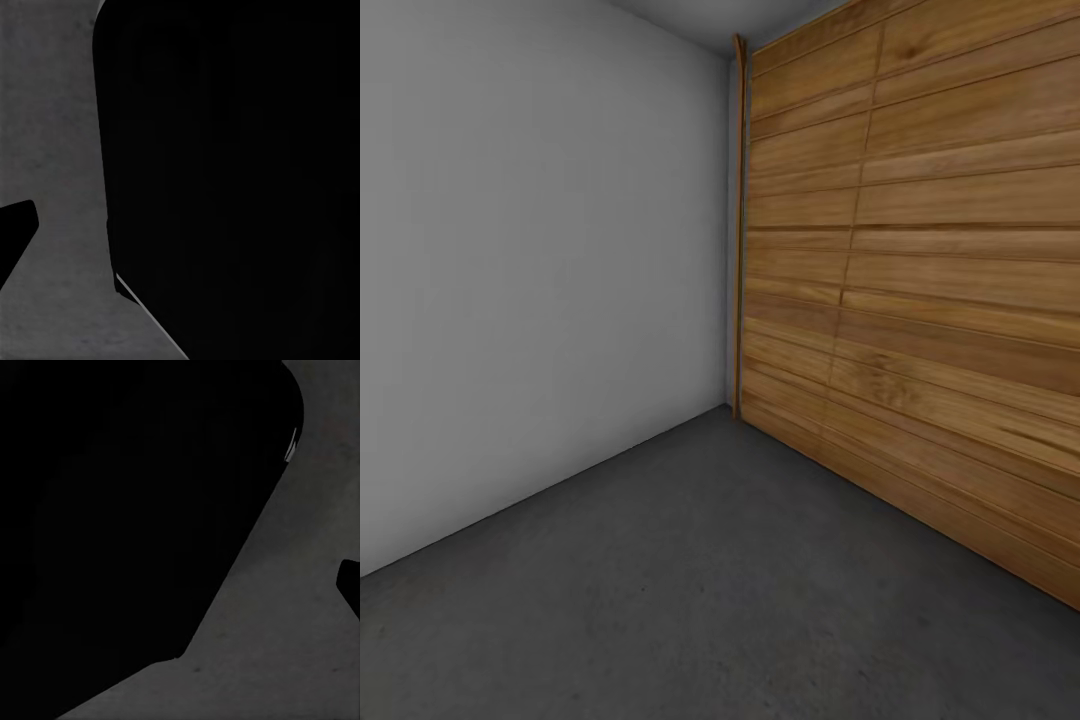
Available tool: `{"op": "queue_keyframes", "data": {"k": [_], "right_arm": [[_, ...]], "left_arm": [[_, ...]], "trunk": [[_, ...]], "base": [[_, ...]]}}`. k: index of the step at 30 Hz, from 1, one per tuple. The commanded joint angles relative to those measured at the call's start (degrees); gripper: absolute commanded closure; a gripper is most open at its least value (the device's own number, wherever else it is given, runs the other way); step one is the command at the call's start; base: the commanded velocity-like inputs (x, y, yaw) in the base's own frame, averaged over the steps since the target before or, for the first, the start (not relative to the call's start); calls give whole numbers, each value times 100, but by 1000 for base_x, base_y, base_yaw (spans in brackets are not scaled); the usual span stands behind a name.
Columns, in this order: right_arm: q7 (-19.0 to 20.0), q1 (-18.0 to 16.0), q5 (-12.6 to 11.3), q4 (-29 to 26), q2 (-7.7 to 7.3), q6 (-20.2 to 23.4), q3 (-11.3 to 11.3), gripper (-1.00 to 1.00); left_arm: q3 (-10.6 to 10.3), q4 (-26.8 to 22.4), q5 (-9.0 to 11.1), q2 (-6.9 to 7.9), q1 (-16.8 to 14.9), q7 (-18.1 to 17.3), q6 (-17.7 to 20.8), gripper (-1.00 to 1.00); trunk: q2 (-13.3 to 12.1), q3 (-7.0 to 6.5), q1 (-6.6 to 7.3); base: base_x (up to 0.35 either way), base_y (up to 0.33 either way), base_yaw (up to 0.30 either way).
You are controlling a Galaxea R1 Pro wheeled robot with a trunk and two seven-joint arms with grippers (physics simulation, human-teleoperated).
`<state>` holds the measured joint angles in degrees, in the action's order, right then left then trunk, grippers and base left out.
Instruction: Move the two storage containers from the living room to the garage. In the garage, place one container on the floor and stack the other container on top of it (either order is fine).
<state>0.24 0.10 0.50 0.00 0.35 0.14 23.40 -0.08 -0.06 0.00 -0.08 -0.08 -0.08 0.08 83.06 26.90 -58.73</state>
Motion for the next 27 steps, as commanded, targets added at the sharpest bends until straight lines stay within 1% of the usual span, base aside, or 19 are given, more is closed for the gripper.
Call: {"op": "queue_keyframes", "data": {"k": [1, 27], "right_arm": [[2, -1, 5, 0, 0, 1, 17, -100], [2, -1, 5, 0, 0, 1, 17, -100]], "left_arm": [[-1, -1, 0, 0, -1, -1, 1, -100], [-1, -1, 0, 0, -1, -1, 1, -100]], "trunk": [[2, 3, 0], [2, 3, 0]], "base": [[0, 0, 0], [0, 0, 0]]}}
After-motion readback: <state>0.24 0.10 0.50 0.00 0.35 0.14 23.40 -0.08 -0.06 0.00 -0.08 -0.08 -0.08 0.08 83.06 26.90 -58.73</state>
